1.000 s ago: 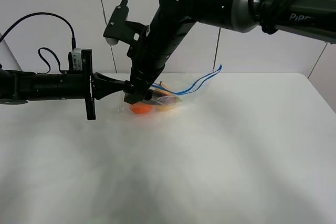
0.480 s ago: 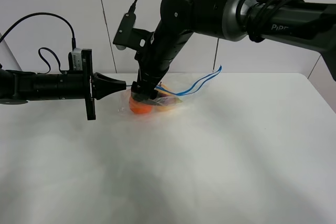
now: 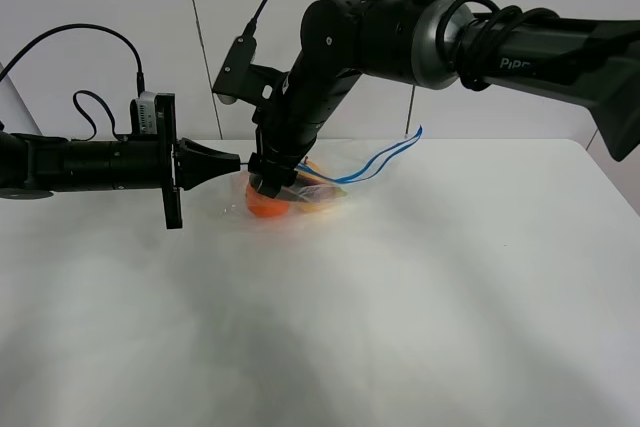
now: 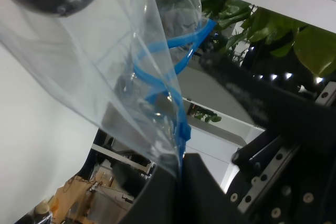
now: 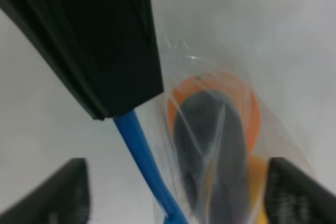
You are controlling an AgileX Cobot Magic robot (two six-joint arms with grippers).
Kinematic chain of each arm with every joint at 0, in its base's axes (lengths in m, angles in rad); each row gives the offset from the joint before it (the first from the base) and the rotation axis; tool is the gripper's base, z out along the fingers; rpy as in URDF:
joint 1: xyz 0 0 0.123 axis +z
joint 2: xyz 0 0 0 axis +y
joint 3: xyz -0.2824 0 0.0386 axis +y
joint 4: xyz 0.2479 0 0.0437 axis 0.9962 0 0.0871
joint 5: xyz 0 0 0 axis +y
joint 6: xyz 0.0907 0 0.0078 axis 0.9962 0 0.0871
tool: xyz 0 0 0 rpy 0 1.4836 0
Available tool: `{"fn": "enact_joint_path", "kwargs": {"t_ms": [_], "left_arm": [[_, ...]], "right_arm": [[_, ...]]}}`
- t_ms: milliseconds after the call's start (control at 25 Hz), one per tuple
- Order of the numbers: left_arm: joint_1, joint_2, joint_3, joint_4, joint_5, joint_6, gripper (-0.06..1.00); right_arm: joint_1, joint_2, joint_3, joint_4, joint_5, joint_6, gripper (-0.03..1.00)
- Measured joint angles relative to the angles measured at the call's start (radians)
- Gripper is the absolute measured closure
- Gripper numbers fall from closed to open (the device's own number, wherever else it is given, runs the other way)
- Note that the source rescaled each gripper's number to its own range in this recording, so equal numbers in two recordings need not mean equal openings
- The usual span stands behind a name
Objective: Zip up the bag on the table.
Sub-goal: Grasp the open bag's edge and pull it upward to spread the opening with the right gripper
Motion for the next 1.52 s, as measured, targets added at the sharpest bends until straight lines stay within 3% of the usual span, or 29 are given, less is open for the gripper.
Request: {"fn": "enact_joint_path", "kwargs": {"t_ms": [240, 360, 1200, 1520], "left_arm": [[0.0, 0.0, 0.0, -0.005, -0.001, 0.0, 0.94], [0.001, 0.0, 0.0, -0.012, -0.001, 0.0, 0.94], [0.108, 0.0, 0.0, 0.001, 0.021, 0.0, 0.94], [0.143, 0.0, 0.0, 0.0, 0.024, 0.001, 0.94]], "right_arm": [[0.0, 0.0, 0.0, 0.003, 0.003, 0.0, 0.87], [0.0, 0.0, 0.0, 0.004, 0.004, 0.0, 0.96], [-0.028, -0.006, 0.0, -0.011, -0.018, 0.0, 0.97], [-0.106, -0.052, 0.0, -0.019, 0.085, 0.016, 0.97]]}}
